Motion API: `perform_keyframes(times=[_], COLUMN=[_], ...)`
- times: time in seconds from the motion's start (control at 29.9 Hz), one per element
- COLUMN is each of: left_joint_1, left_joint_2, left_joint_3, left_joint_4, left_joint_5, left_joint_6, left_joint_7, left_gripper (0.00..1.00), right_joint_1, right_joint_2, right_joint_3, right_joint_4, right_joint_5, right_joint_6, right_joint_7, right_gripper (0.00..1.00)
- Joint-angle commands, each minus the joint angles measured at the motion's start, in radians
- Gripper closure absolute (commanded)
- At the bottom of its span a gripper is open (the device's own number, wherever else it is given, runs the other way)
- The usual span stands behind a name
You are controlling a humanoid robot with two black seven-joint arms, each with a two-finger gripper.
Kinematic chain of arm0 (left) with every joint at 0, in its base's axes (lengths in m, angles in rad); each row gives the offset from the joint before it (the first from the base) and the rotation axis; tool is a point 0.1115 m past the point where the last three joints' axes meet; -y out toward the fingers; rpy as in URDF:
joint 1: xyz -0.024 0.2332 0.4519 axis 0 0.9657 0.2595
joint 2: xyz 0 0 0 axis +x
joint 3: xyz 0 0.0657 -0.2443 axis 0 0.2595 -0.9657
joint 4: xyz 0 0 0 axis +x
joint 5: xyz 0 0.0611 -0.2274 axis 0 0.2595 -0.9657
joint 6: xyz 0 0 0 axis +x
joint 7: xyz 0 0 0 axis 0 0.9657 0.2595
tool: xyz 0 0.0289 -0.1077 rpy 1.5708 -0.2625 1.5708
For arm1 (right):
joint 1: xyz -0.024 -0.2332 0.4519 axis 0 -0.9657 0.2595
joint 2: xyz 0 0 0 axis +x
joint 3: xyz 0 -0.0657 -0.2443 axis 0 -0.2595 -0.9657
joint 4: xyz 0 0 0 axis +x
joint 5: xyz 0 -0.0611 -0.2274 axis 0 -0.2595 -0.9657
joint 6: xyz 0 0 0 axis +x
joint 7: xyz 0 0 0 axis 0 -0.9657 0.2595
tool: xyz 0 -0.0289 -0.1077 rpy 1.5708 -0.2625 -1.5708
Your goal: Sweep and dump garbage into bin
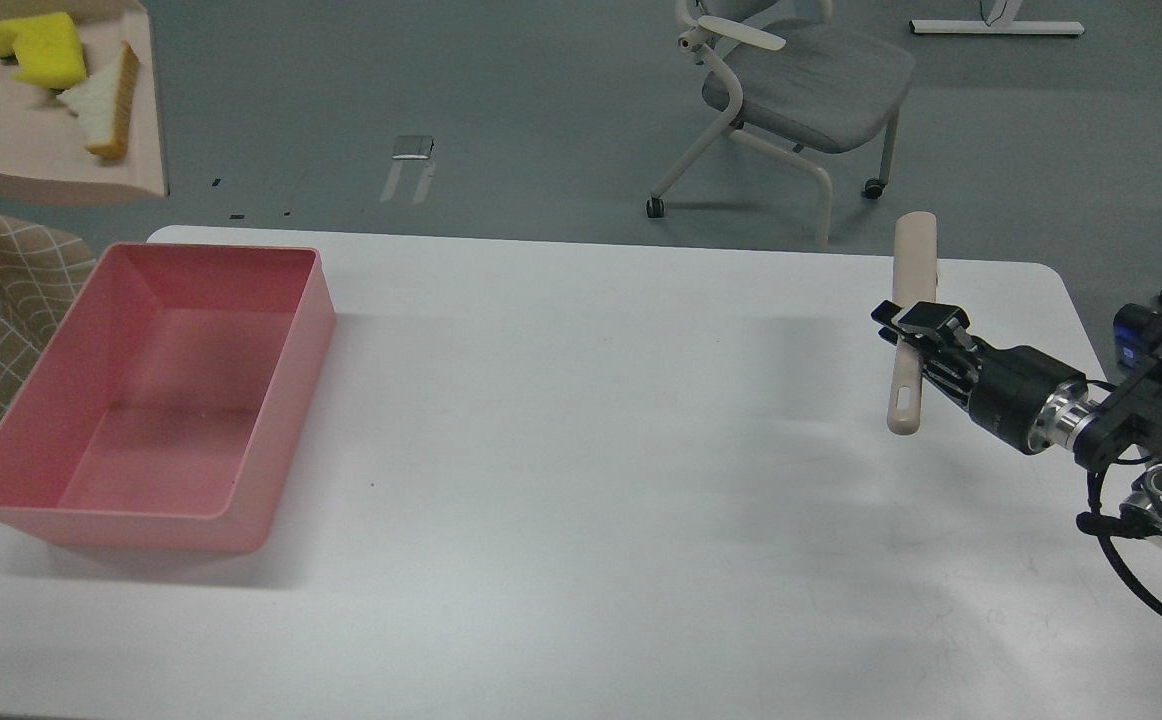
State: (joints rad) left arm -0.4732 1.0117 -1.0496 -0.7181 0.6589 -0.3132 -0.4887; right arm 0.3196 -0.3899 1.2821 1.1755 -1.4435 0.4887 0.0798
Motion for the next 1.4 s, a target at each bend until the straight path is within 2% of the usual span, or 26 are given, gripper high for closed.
perform_keyframes(times=[0.0,0.27,0.37,0.77,1.37], left_joint_1=[0.002,0.030,0.077,0.081,0.080], left_joint_2=[0.001,0.011,0.030,0.103,0.168], left_joint_3=[-0.006,0.011,0.011,0.007,0.005], left_joint_4=[-0.001,-0.007,-0.035,-0.150,-0.162], left_joint_5=[0.002,0.018,0.038,0.122,0.157], left_joint_6=[0.000,-0.014,-0.017,-0.006,-0.004], left_joint_7=[0.000,0.000,0.000,0.000,0.000], left_gripper=[1.00,1.00,1.00,1.00,1.00], right_joint_1=[0.009,0.018,0.018,0.029,0.081], right_joint_2=[-0.017,-0.018,-0.018,-0.018,-0.015], right_joint_3=[-0.001,-0.001,-0.001,0.000,-0.027], right_joint_4=[-0.005,-0.022,-0.023,-0.022,-0.039], right_joint_5=[0.003,0.006,0.006,0.006,0.006], right_joint_6=[0.000,0.000,0.000,0.000,0.000], right_joint_7=[0.000,0.000,0.002,0.002,0.002], right_gripper=[0.72,0.72,0.72,0.72,0.72])
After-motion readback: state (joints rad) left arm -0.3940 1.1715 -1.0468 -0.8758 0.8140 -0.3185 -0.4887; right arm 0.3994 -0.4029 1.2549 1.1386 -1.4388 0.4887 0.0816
